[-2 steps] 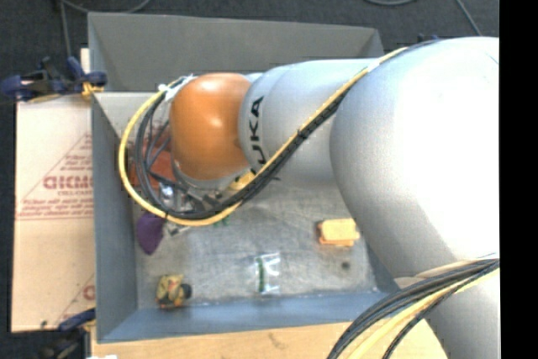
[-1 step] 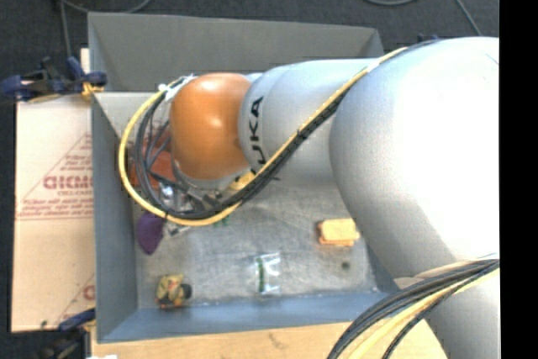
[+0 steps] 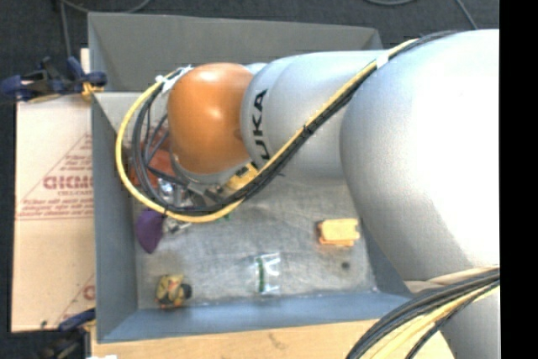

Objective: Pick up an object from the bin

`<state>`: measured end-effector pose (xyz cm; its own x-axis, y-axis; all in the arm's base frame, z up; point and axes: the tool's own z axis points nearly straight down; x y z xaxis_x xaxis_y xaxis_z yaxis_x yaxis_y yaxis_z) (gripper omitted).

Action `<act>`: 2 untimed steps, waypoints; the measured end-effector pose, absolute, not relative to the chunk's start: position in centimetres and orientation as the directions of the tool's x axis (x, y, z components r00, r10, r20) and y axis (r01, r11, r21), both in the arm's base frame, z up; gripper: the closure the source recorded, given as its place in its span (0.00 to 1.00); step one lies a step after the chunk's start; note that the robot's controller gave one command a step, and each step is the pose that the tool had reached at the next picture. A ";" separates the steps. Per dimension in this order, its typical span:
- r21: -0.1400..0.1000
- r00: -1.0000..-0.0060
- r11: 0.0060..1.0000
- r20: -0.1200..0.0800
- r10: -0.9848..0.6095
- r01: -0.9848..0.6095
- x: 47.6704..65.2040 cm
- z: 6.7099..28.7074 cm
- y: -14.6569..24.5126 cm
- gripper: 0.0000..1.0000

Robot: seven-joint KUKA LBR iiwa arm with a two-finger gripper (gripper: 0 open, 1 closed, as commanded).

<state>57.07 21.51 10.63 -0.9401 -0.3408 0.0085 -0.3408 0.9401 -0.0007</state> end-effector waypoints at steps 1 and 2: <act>0.002 -0.941 0.941 -0.006 -0.337 -0.337 56.0 13.6 21.7 1.00; -0.001 -0.925 0.925 0.002 -0.380 -0.380 56.9 18.4 21.8 1.00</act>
Offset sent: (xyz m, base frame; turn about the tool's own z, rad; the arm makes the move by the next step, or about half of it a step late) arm 0.0188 0.0047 0.1817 -0.1285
